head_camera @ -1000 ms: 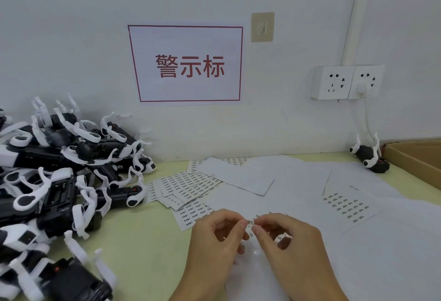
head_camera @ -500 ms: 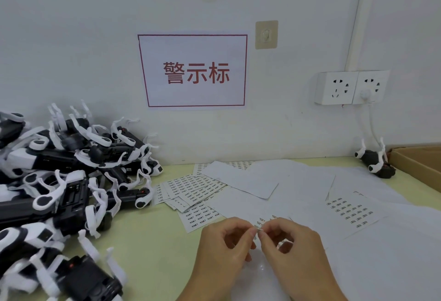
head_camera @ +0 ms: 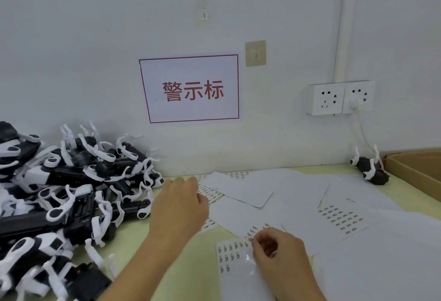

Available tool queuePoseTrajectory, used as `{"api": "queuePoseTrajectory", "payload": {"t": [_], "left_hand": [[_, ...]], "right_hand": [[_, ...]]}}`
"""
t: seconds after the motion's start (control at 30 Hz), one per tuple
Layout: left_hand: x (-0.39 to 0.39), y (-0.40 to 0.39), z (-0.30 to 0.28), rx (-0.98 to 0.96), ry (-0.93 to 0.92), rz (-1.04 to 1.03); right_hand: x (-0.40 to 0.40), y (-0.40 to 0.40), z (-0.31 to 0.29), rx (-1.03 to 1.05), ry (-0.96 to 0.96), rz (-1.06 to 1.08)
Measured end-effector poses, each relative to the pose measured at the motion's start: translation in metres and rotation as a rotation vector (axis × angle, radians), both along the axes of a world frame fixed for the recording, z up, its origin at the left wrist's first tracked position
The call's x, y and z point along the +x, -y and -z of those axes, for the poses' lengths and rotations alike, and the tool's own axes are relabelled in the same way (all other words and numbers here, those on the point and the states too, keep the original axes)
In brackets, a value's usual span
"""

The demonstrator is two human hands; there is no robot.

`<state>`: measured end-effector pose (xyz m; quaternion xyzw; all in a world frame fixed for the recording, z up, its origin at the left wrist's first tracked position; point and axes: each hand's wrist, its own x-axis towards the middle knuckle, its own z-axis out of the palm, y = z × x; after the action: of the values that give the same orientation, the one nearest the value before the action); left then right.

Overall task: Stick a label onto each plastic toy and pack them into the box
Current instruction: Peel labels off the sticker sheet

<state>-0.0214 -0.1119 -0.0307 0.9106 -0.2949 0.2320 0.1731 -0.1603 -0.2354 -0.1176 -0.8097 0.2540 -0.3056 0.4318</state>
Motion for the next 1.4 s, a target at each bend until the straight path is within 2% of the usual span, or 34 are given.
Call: {"api": "queuePoseTrajectory", "payload": {"t": [0.2, 0.3, 0.4, 0.53, 0.6, 0.7, 0.77, 0.9, 1.0, 1.07, 1.13, 1.2, 1.4], "left_hand": [[0.069, 0.009, -0.003, 0.795, 0.049, -0.064], [0.101, -0.007, 0.007, 1.187, 0.012, -0.147], [0.119, -0.013, 0.01, 1.322, -0.046, -0.221], [0.125, -0.007, 0.01, 1.298, 0.036, -0.186], [0.126, -0.007, 0.007, 1.204, 0.073, -0.195], [0.12, -0.01, 0.0, 0.907, 0.167, -0.242], [0.112, -0.012, -0.002, 0.709, 0.162, -0.241], [0.094, -0.011, 0.005, 0.457, 0.156, -0.092], [0.076, -0.001, 0.006, 0.118, 0.017, 0.022], [0.062, 0.01, 0.009, -0.044, -0.079, 0.023], [0.049, 0.021, 0.018, -0.087, -0.083, 0.008], [0.033, 0.031, 0.031, -0.051, -0.064, 0.026], [-0.01, 0.045, 0.065, 0.285, -0.04, 0.119]], "right_hand": [[0.0, 0.001, 0.0, 0.0, 0.001, -0.004], [0.0, 0.001, 0.0, -0.002, -0.002, -0.005], [0.001, 0.002, 0.001, 0.005, 0.005, -0.006], [0.003, 0.003, 0.003, 0.014, 0.003, -0.008], [0.003, 0.003, 0.004, 0.011, 0.002, -0.01], [0.003, 0.003, 0.004, 0.009, 0.006, -0.011], [0.003, 0.002, 0.004, 0.02, 0.013, -0.008], [0.002, 0.001, 0.004, 0.026, 0.001, -0.005], [0.002, 0.001, 0.004, 0.016, -0.007, 0.01], [0.003, 0.001, 0.004, 0.006, -0.014, 0.018], [0.003, 0.002, 0.004, 0.006, -0.013, 0.026], [0.004, 0.003, 0.004, 0.033, -0.001, 0.047], [0.006, 0.009, 0.005, 0.174, 0.074, 0.138]]}}
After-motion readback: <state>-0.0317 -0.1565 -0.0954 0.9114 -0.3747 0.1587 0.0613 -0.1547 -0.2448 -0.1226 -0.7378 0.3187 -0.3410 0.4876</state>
